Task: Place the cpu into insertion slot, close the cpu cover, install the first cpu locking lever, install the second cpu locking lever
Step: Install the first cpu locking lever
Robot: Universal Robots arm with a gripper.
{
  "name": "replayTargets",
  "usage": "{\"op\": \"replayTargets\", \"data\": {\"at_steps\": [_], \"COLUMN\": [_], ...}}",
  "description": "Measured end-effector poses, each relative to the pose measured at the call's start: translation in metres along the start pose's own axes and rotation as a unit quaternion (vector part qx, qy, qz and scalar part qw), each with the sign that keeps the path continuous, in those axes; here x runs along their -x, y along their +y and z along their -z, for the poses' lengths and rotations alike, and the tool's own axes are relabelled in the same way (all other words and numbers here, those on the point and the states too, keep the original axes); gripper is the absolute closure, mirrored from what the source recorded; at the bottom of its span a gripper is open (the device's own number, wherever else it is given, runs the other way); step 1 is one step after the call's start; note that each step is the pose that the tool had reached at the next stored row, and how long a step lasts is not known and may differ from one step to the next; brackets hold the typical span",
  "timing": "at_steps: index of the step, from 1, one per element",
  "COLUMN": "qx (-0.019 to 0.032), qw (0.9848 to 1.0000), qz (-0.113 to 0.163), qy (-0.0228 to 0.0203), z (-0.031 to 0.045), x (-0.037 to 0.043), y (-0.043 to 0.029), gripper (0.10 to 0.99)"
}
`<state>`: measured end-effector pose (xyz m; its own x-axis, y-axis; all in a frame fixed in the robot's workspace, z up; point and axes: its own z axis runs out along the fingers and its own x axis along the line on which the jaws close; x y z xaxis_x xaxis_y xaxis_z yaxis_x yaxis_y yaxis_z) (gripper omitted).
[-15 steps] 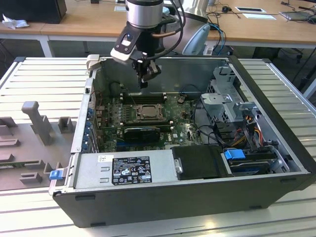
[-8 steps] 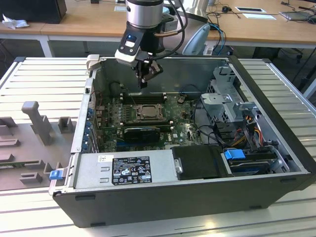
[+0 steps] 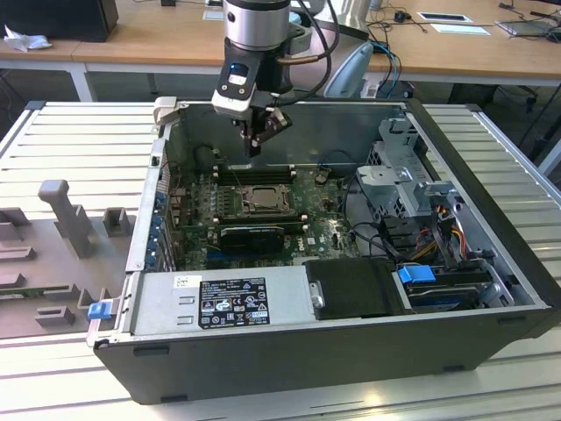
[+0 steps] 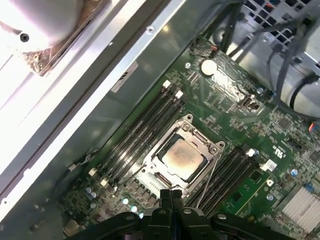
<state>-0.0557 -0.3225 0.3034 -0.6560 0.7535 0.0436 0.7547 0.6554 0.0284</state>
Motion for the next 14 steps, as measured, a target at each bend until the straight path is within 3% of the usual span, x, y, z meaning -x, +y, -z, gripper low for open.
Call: {"op": "replayTargets", "data": {"at_steps": [5, 7, 14], "qx": [-0.0015, -0.0026, -0.0048], "qw": [0.9994, 0.9982, 0.9940], "qz": [0.034, 0.060, 0.109], "qy": [0.0010, 0.0017, 0.0031], "z": [0.0000, 0.0000, 0.0000], "x": [0.0000, 0.0000, 0.0000], "y": [0.0000, 0.0000, 0.0000], "gripper": [0.980, 0.980, 0.980]}}
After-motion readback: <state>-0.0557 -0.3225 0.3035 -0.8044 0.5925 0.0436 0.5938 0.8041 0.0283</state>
